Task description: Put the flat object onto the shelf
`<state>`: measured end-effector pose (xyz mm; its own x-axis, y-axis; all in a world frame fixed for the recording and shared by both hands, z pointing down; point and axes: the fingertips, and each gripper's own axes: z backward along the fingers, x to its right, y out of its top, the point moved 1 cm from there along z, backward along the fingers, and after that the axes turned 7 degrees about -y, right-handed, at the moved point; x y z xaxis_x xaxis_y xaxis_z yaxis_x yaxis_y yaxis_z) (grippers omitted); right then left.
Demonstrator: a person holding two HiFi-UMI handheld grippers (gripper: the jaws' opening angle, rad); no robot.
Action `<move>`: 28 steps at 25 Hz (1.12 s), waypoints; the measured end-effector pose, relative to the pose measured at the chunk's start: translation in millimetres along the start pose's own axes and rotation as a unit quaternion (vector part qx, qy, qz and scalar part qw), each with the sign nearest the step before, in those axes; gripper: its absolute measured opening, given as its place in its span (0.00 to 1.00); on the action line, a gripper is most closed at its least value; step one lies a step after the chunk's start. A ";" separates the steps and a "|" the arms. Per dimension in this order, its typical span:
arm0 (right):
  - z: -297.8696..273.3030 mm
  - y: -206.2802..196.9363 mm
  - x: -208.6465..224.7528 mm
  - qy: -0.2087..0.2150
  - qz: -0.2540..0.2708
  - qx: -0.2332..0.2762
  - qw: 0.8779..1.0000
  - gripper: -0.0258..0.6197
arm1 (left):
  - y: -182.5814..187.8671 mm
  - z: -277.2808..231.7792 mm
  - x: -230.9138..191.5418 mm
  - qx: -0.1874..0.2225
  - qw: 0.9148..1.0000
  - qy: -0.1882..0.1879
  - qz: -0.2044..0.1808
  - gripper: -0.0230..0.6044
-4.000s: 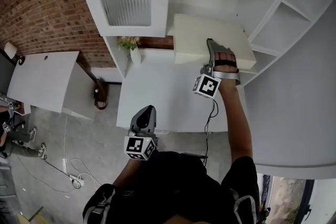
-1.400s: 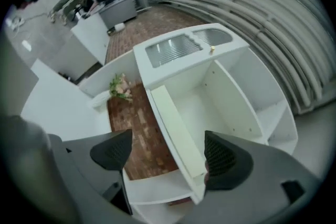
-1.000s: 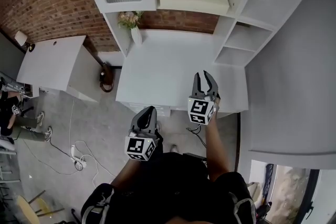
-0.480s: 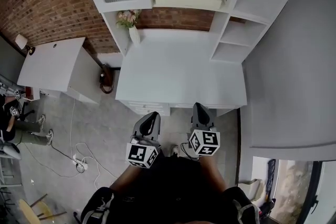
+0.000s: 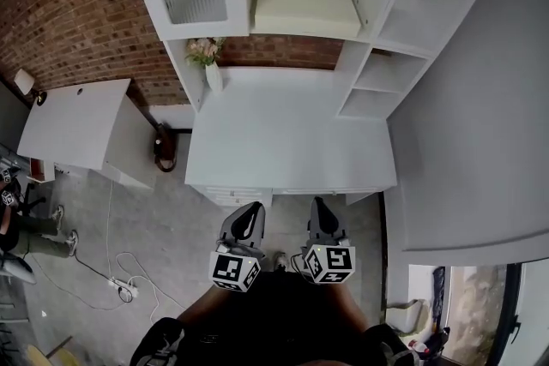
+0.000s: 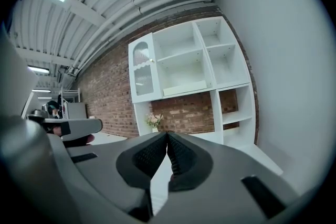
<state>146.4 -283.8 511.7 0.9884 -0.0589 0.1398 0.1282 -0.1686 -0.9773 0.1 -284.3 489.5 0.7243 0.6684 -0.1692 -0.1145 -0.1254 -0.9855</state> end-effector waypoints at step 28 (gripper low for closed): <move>-6.2 -20.2 -43.2 0.026 0.019 -0.015 0.999 0.08 | 2.6 12.3 -31.5 0.006 1.000 -0.005 0.002 0.07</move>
<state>100.6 -283.9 526.4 0.9869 -0.1170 0.1107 0.0865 -0.1950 -0.9770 -31.3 -296.7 492.1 0.7175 0.6748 -0.1724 -0.1248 -0.1190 -0.9850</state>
